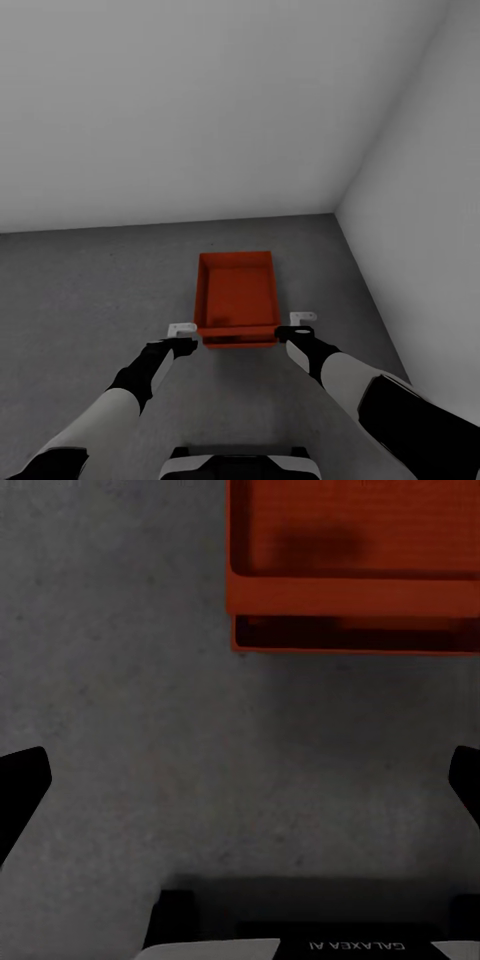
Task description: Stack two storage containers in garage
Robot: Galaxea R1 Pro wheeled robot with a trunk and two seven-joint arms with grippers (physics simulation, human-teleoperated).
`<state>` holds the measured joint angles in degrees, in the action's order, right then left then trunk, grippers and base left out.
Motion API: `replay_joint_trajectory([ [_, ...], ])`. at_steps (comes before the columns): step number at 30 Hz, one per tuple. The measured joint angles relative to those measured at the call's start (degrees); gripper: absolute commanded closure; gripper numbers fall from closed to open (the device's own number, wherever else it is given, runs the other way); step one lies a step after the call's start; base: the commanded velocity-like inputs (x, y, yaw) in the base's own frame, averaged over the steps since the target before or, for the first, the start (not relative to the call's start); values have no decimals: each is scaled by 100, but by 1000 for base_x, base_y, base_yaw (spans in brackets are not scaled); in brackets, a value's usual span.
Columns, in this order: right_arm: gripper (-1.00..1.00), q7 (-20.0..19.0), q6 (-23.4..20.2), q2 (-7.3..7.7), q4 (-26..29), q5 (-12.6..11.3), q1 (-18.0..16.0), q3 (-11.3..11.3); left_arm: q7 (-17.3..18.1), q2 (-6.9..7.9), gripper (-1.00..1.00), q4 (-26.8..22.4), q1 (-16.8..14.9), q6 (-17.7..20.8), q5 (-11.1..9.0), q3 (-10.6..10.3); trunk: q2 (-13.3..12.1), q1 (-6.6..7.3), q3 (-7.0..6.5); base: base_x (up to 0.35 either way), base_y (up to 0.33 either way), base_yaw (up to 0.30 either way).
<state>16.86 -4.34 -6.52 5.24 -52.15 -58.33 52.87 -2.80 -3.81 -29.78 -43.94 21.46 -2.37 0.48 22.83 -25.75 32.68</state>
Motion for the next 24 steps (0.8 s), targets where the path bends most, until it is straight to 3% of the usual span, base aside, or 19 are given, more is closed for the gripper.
replay_joint_trajectory([
  [19,-100,-22,-27,6,-3,0,-41,0,35,46,-100,165,0,-7,-27,0,0,0,-171,0,0,0],
  [24,-100,-18,-15,-7,-36,-5,-37,0,50,229,-100,758,0,-27,-20,9,0,0,-216,0,0,0],
])
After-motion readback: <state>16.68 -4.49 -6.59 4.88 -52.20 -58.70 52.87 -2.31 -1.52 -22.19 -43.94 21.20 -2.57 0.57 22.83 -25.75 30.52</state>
